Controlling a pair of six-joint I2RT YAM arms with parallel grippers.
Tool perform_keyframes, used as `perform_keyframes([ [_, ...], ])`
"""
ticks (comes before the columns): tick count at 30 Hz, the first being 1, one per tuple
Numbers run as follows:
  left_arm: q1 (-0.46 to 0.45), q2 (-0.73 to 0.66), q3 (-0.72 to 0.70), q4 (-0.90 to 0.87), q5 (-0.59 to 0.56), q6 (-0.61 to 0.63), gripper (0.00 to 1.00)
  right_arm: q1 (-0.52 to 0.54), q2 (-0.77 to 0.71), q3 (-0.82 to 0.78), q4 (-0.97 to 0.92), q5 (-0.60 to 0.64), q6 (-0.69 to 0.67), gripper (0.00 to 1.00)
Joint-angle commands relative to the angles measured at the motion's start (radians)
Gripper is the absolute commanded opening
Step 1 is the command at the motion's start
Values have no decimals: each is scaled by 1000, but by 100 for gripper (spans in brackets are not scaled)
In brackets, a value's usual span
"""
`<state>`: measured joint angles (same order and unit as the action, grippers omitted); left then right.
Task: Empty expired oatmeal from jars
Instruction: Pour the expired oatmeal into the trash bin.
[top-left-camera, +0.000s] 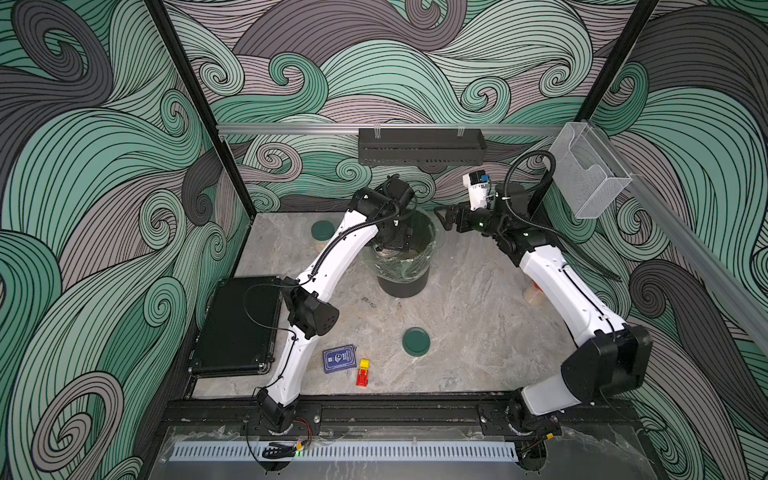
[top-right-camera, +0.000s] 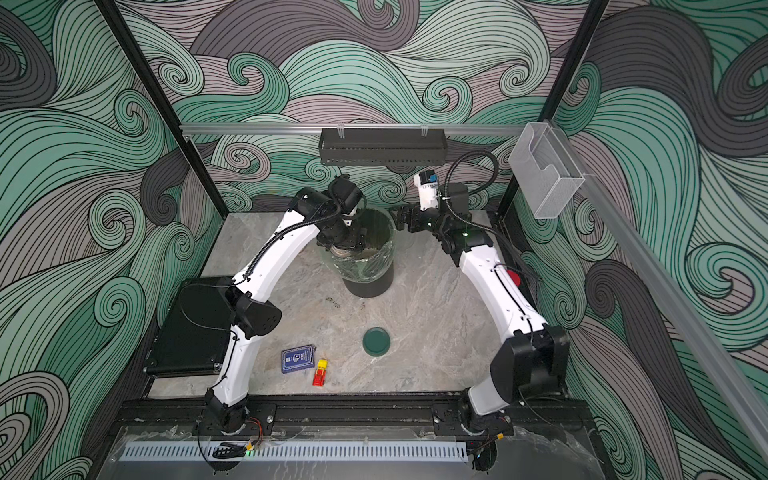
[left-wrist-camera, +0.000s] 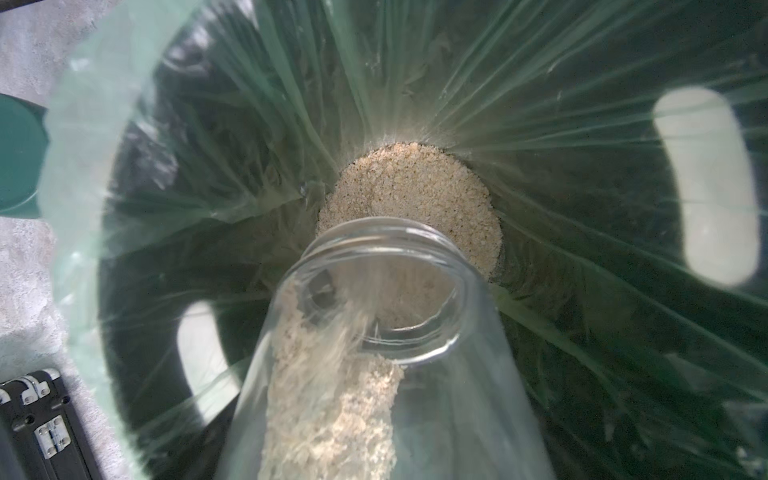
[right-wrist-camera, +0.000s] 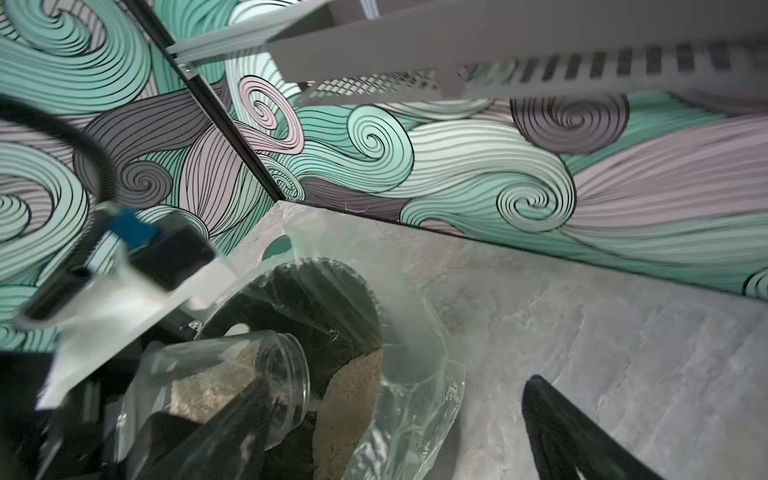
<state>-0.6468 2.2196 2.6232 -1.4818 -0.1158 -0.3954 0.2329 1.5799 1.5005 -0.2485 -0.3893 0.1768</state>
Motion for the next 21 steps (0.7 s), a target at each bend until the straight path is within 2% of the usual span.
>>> perform_keyframes([
  [1,-3,-79,8,-58,-29,14,0,-6,86,75,-82,-108,141,93],
  [9,-16,-97,22,-35,3,18,0,-5,172,92,-67,-206,204,86],
  [13,-28,-100,32,-23,5,18,0,-1,170,82,-70,-226,205,76],
  [16,-31,-107,40,-21,10,16,0,6,158,62,-69,-235,204,64],
  [21,-32,-115,56,-17,8,14,0,22,133,29,-72,-235,201,58],
])
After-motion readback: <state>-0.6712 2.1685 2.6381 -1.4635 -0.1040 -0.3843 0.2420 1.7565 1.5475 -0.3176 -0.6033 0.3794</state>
